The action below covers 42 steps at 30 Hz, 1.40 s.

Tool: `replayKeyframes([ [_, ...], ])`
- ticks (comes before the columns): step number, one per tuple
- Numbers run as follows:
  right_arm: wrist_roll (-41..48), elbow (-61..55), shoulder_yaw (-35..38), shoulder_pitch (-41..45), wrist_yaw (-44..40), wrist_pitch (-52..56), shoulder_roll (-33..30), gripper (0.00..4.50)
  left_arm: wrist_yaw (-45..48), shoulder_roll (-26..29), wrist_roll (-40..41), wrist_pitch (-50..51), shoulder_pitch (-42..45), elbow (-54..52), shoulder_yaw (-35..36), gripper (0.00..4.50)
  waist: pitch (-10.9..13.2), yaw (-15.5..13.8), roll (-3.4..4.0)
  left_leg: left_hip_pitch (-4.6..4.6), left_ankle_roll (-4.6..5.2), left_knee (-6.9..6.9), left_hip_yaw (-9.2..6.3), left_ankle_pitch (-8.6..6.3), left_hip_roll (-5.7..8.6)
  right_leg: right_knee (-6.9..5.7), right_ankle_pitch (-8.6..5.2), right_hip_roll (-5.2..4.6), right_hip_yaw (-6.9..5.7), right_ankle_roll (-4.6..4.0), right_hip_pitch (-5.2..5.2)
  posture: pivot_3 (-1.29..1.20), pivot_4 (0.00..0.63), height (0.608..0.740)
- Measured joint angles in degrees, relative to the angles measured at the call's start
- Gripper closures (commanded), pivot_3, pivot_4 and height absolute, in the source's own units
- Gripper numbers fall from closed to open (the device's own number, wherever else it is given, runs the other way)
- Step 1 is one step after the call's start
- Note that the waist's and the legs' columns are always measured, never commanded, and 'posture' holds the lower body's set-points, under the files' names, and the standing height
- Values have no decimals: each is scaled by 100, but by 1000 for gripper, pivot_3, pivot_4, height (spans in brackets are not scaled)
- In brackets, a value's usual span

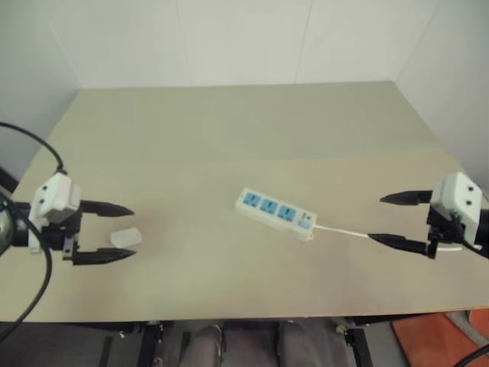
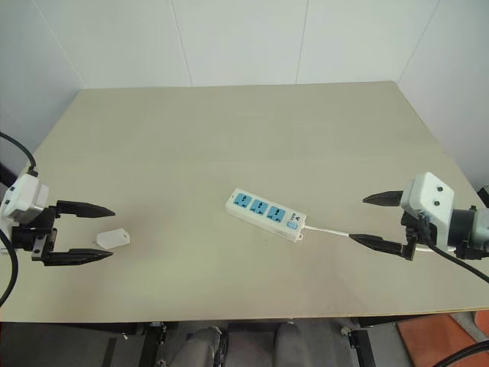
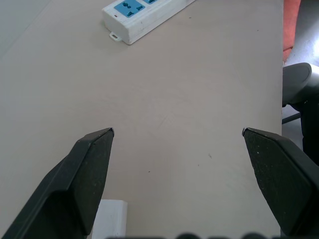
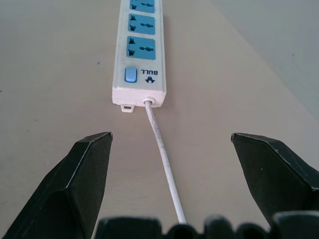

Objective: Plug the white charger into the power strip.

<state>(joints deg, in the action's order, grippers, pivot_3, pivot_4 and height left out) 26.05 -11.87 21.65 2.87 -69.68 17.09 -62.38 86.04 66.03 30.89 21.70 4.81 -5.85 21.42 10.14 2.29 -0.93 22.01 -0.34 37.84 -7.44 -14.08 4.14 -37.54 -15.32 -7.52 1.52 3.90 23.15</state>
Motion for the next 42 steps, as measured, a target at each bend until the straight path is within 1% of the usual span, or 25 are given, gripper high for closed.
replayKeyframes([
  [4, 0, 1, -14, 73, 18, 0, 19, 33, -22, -2, 9, 43, 17, -9, -6, 0, 0, 0, 0, -1, 0, 0, 0, 0, 0, 0, 0, 1, 0, 0, 0, 0, 150, 740],
  [5, 3, 1, -21, 113, 73, 0, 107, 33, -44, -23, 39, 71, 100, -8, -32, 0, 0, -2, -1, -1, 0, 0, 0, 0, -1, 0, 0, 2, 0, 0, -1, 0, 150, 740],
  [8, 6, -10, -160, 239, 334, 1, 542, 33, -154, -164, 138, 154, 475, -47, -165, 0, -3, -6, -6, -4, 0, 1, 1, 0, -2, -2, 3, 4, 2, -3, -4, 0, 150, 740],
  [11, -11, -28, -495, 273, 605, 0, 997, 33, -214, -310, 323, 314, 837, -79, -374, 0, -3, -6, -7, -3, 0, 2, 1, 0, -2, -8, 4, 6, 6, -3, 1, 0, 150, 740],
  [17, -233, 14, -1025, 330, 1030, -217, 1738, 33, -138, -405, 449, 462, 1382, -19, -816, 0, -3, 14, -7, -7, 0, 2, 7, 0, 0, -10, 4, 10, 18, -4, 5, 0, 150, 740],
  [19, -412, 211, -1287, 437, 1135, -449, 2028, 33, -96, -523, 447, 456, 1621, 51, -1010, 0, -3, 14, -7, -13, 0, 2, 11, 0, 1, -14, 5, 13, 20, -5, 3, 0, 150, 740],
  [23, -753, 567, -1678, 616, 1301, -806, 2364, 33, -35, -644, 443, 452, 1953, 208, -1211, 0, -3, 19, -7, -16, -1, 2, 14, 0, 3, -17, 5, 18, 26, -6, 6, 0, 150, 740],
  [29, -1170, 1215, -2079, 985, 1648, -1311, 2996, 33, 1, -833, 383, 441, 2121, 308, -1418, 0, -3, 33, -6, -18, -1, 2, 20, 1, 1, -20, 6, 25, 41, -7, 12, 0, 150, 740],
  [36, -1341, 2050, -2290, 1365, 1594, -1729, 3341, 33, 148, -836, 298, 399, 2146, 447, -1438, 0, -3, 35, -6, -26, -1, 2, 24, 1, -3, -24, 7, 31, 49, -9, 12, 0, 150, 740],
  [42, -1187, 2863, -2335, 1692, 1120, -2107, 3699, 33, 277, -813, 292, 328, 2143, 475, -1437, 0, -3, 41, -7, -30, -1, 2, 22, 1, -5, -23, 7, 34, 58, -9, 11, 0, 150, 740],
])
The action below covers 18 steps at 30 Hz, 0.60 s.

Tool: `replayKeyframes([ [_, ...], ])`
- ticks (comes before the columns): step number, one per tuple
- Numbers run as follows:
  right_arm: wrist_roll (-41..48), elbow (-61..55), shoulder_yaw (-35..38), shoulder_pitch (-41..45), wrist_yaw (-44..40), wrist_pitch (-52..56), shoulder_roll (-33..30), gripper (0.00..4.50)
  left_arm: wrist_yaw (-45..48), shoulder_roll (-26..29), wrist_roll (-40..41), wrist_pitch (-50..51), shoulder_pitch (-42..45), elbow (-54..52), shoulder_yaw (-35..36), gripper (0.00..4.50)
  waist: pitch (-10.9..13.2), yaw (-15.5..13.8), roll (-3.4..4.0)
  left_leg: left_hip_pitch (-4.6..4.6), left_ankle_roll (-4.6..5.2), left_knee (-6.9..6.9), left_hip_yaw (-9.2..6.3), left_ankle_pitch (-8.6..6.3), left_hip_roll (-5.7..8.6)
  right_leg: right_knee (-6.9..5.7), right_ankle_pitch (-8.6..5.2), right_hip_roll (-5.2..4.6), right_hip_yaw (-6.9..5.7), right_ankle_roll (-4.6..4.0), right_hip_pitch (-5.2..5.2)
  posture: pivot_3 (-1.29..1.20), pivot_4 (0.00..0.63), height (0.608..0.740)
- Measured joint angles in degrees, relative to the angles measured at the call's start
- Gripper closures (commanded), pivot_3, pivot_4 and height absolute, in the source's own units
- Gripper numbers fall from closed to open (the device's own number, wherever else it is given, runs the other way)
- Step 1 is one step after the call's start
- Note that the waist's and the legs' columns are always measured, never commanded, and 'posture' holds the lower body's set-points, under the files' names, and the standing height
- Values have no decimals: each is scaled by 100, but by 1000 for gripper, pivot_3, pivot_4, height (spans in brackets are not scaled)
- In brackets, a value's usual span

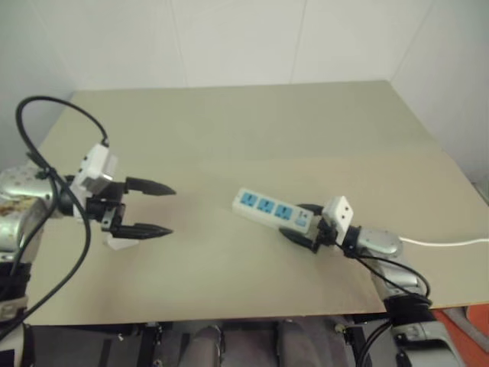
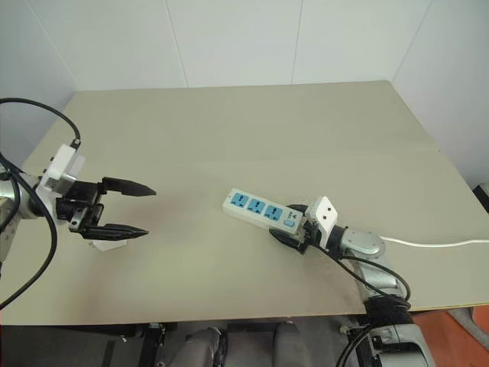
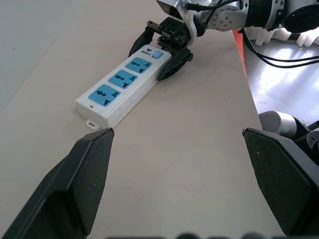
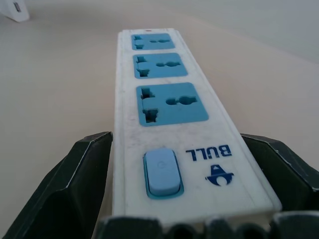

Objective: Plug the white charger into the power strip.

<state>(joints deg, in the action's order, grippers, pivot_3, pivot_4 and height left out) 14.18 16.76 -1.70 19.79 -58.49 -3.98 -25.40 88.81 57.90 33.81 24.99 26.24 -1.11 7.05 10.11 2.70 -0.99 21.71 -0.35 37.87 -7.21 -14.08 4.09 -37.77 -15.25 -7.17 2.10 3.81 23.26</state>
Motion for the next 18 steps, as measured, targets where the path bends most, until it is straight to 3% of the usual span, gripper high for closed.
replayKeyframes([
  [18, 89, 878, 72, 376, -856, -561, 11, 33, 208, 212, 2, -15, -282, 67, 223, 0, 0, 1, -1, -20, -1, 0, -5, -1, -3, -16, 0, 6, 19, 0, -2, 0, 150, 740],
])
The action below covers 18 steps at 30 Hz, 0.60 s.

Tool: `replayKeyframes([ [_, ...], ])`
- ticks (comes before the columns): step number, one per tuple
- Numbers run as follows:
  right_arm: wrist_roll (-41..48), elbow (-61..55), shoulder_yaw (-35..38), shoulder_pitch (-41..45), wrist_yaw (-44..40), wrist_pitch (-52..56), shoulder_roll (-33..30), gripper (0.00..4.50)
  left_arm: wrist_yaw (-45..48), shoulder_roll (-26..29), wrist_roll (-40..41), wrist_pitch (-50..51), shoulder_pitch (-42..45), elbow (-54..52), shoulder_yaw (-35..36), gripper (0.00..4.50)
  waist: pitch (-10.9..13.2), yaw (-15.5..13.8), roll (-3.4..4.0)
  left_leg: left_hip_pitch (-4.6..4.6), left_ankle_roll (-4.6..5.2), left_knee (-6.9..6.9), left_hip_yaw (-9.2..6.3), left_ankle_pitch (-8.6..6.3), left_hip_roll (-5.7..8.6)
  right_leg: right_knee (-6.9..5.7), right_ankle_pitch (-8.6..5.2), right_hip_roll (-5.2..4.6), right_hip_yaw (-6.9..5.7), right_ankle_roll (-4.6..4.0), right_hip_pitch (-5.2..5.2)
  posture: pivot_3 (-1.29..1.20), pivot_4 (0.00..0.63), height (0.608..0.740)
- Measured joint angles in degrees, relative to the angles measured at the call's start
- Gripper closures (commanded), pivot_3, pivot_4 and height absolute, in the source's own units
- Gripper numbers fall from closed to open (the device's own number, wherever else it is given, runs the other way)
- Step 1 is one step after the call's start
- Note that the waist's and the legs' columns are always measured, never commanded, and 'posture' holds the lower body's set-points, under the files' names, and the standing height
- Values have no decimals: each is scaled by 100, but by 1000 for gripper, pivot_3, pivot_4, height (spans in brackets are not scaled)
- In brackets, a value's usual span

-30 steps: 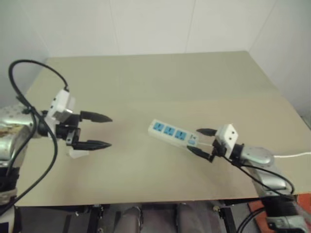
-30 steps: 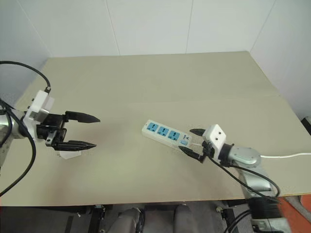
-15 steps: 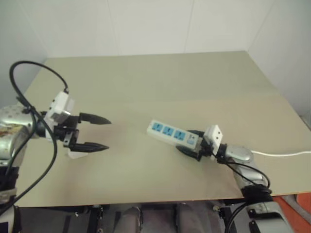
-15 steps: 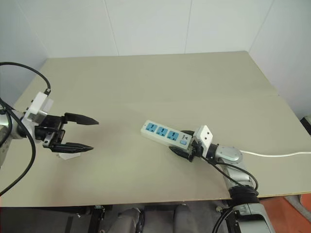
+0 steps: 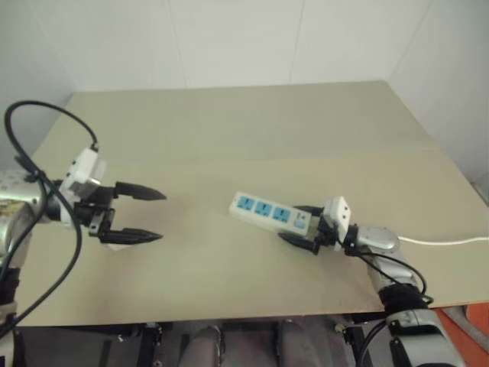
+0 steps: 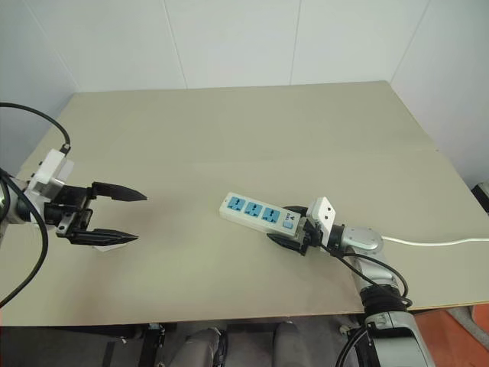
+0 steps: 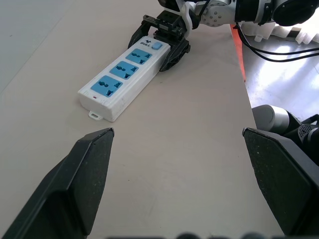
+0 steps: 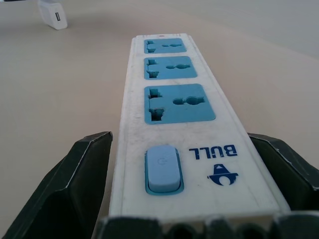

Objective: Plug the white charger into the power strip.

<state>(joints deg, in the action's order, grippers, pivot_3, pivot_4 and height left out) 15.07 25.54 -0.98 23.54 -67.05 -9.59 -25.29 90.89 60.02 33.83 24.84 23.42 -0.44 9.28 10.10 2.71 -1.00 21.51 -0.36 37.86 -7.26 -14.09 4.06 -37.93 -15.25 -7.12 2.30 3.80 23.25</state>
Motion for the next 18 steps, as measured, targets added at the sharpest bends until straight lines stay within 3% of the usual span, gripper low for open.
replayKeyframes([
  [18, 146, 162, 160, -39, -234, -10, -215, 33, 111, 48, -6, -77, 60, 90, 66, 0, 0, -5, 0, -1, -1, 0, 5, -1, -1, 0, 0, 0, 1, 0, 0, 0, 150, 740],
])
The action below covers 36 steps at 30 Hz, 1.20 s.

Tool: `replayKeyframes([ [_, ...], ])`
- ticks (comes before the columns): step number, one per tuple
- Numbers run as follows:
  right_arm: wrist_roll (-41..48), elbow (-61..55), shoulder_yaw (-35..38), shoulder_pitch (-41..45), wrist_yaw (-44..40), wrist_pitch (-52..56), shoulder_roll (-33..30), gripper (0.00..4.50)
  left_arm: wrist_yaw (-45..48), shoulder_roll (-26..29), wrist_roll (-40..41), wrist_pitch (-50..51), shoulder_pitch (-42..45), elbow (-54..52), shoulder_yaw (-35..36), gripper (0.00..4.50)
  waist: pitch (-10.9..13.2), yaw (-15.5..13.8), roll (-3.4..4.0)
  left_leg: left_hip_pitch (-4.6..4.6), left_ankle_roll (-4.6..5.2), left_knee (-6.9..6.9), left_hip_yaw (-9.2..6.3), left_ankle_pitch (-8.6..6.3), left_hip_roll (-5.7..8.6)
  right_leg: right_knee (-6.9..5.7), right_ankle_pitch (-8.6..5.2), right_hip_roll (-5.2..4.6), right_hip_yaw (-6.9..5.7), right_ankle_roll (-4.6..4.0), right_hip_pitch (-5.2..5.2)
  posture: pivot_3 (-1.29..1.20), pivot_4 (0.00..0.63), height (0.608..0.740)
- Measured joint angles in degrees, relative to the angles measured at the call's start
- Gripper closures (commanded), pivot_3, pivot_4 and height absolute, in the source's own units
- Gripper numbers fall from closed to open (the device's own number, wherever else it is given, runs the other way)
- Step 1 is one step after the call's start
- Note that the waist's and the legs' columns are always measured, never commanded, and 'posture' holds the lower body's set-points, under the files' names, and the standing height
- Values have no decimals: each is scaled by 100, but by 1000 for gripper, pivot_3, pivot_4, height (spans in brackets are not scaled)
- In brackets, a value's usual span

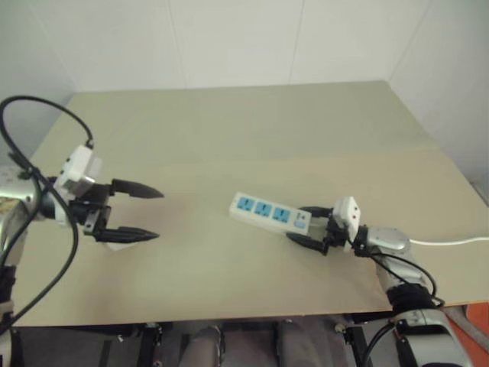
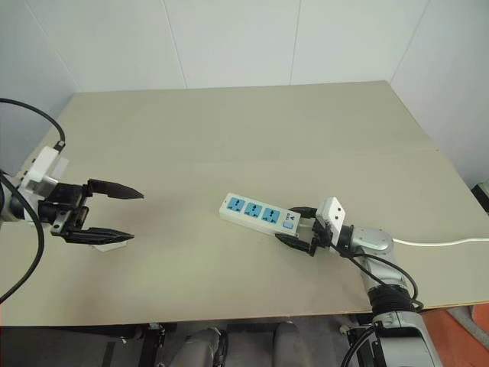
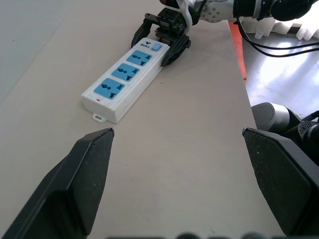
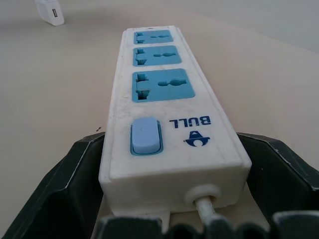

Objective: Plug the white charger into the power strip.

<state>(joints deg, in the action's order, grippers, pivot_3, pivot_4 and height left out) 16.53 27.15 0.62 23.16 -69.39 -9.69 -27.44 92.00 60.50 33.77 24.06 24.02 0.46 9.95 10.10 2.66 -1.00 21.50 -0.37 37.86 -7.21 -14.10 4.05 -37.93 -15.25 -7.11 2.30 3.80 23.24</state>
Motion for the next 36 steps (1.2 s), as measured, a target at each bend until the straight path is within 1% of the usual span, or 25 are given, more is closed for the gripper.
replayKeyframes([
  [11, -20, 14, -16, 22, 8, -25, 98, 33, 11, 5, -4, 0, 59, 32, -20, 0, 0, 30, -1, -6, 0, 0, -1, 0, -3, -3, 0, 4, 4, 0, -1, 0, 150, 740],
  [14, -63, 96, -26, 73, -1, -90, 130, 601, 13, 9, -4, 0, 85, 35, -52, 0, -2, 48, -4, -10, 0, 0, 0, 0, -3, -3, 0, 4, 5, 0, -4, 0, 150, 740],
  [15, -70, 123, -31, 87, -13, -119, 136, 897, 13, 9, -4, 0, 90, 35, -65, 0, -2, 55, -4, -12, 0, 0, 0, 0, -3, -4, 0, 4, 6, 0, -6, 0, 150, 740],
  [16, -76, 152, -38, 105, -23, -140, 148, 1087, 13, 9, -4, 0, 92, 35, -77, 0, -2, 65, -4, -14, 0, 0, -1, 0, -4, -4, 0, 4, 6, 0, -8, 0, 150, 740],
  [21, -166, 286, -66, 203, -64, -259, 201, 1084, 15, 19, -4, 3, 110, 36, -111, 0, -4, 119, -7, -17, 0, 0, -2, 0, -5, -6, 0, 5, 8, 0, -10, 0, 150, 740],
  [23, -176, 321, -93, 249, -78, -271, 221, 1084, 17, 182, -1, 0, 71, 44, -145, 0, -4, 145, -7, -18, 0, 0, -2, 0, -8, -6, 0, 8, 12, -1, -7, 0, 150, 740],
  [25, -178, 318, -111, 255, -86, -276, 225, 1084, 18, 461, -8, -32, 8, 145, -173, 0, -4, 153, -7, -21, -1, -2, -2, -2, -11, -6, 0, 12, 16, -1, -6, 0, 150, 740],
  [28, -174, 190, -211, 236, -200, -260, 223, 1084, 20, 884, -66, -249, -167, 602, -261, 0, -3, 155, -5, -24, -1, -6, 1, -3, -13, -8, 0, 16, 20, -1, -2, 0, 150, 740],
  [31, -172, -83, -422, 187, -487, -207, 224, 1084, 20, 1274, -91, -512, -280, 1075, -503, 0, -2, 137, -6, -21, -1, -7, 1, -5, -15, -6, 0, 18, 18, 0, 0, 0, 150, 740],
  [36, -155, -275, -659, 192, -862, -101, 224, 1084, 22, 1896, 8, -932, -238, 1353, -965, 0, 4, 119, -15, -19, -2, -6, 2, -7, -16, -5, 0, 18, 17, 0, -1, 0, 150, 740],
])
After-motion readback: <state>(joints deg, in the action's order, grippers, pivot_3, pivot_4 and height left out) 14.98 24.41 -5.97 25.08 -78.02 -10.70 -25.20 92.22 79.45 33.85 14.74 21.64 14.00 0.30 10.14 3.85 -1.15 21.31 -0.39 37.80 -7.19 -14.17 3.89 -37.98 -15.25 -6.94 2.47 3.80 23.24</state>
